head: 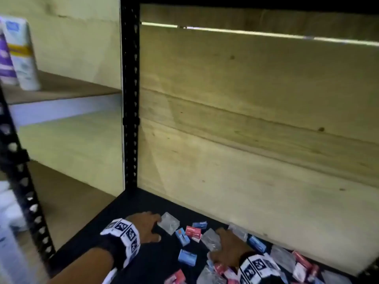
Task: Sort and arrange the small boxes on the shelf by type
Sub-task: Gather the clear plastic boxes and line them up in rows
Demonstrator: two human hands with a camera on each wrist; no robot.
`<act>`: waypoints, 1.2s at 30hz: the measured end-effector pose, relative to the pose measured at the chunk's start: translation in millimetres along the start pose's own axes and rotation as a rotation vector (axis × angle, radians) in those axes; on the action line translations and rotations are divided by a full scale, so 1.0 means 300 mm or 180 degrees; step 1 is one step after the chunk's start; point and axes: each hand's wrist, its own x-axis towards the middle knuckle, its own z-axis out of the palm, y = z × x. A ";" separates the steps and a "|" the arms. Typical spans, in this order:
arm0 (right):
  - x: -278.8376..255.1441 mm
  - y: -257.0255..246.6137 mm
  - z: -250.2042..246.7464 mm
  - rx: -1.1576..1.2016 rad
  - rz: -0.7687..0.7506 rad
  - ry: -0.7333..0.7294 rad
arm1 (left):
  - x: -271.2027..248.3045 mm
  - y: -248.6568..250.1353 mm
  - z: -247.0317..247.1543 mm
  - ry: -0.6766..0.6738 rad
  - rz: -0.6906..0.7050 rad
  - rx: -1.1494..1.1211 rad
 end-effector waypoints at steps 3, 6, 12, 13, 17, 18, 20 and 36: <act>0.089 0.000 0.028 -0.0315 0.0110 -0.0157 | 0.080 -0.014 0.055 0.0004 -0.0080 0.0065; 0.134 -0.014 0.027 -0.0717 0.0079 -0.0010 | 0.155 -0.033 0.086 0.0036 0.0015 0.0239; 0.173 -0.039 0.004 -0.1363 0.0051 0.0031 | 0.250 -0.034 0.085 0.0129 0.0311 0.0655; 0.173 -0.043 0.000 -0.1451 0.0069 0.0031 | 0.262 -0.032 0.085 0.0138 0.0329 0.0699; 0.167 -0.043 -0.005 -0.1489 0.0127 0.0063 | 0.291 -0.024 0.076 0.0071 0.0312 0.0832; 0.164 -0.040 -0.004 -0.1469 0.0139 0.0080 | 0.296 -0.022 0.069 0.0064 0.0326 0.0809; 0.157 -0.032 0.004 -0.1426 0.0162 0.0141 | 0.297 -0.022 0.061 0.0062 0.0396 0.0719; 0.089 -0.010 -0.056 -0.0995 0.0028 0.0313 | 0.224 -0.039 0.019 -0.0148 0.0586 0.0580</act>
